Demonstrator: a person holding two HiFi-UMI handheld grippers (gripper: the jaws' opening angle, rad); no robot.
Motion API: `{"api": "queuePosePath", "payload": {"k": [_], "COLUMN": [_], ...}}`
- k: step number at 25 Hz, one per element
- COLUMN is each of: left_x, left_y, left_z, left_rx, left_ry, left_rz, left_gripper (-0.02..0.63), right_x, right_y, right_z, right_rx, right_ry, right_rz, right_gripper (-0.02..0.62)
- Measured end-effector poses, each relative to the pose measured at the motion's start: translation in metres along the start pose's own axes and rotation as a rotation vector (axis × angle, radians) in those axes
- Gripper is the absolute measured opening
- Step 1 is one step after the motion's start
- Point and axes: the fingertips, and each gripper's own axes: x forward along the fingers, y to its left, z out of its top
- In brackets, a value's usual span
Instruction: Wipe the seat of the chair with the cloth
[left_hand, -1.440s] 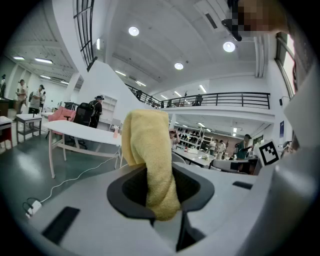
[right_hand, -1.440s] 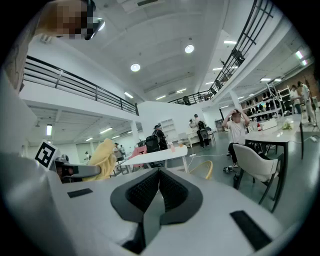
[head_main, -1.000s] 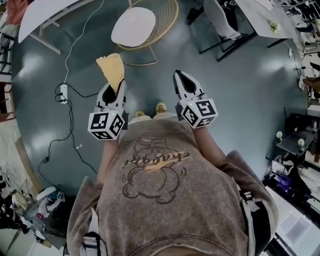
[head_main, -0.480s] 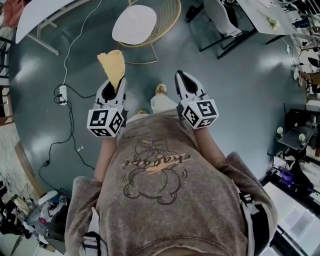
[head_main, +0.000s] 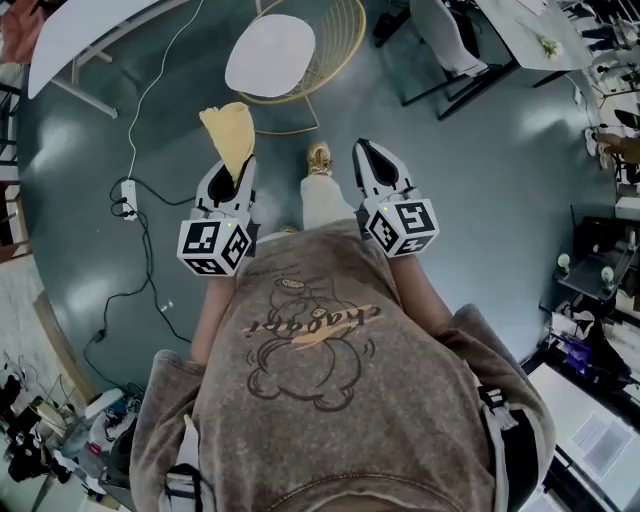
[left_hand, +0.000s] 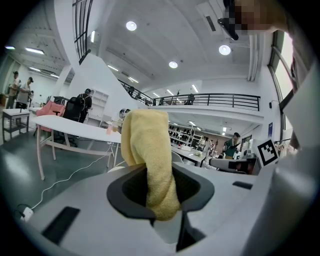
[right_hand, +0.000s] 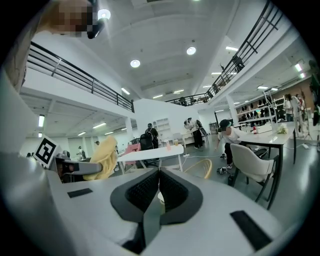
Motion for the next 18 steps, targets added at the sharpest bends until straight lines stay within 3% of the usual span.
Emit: {"api": "queuePosePath", "payload": {"k": [9, 18], "left_x": [0.052, 0.127], "left_y": [0.025, 0.046], "left_z": [0.006, 0.032], "left_rx": [0.023, -0.003], "left_ry": [0.022, 0.043], "left_rz": [-0.020, -0.050], "left_gripper": [0.112, 0.112], "right_x": [0.044, 0.111], "right_y": [-0.032, -0.077], "right_z": [0.010, 0.033], "right_rx": [0.004, 0.029], "right_ry": [-0.014, 0.001], "right_rz": [-0.032, -0.035], "right_gripper": [0.028, 0.028]}}
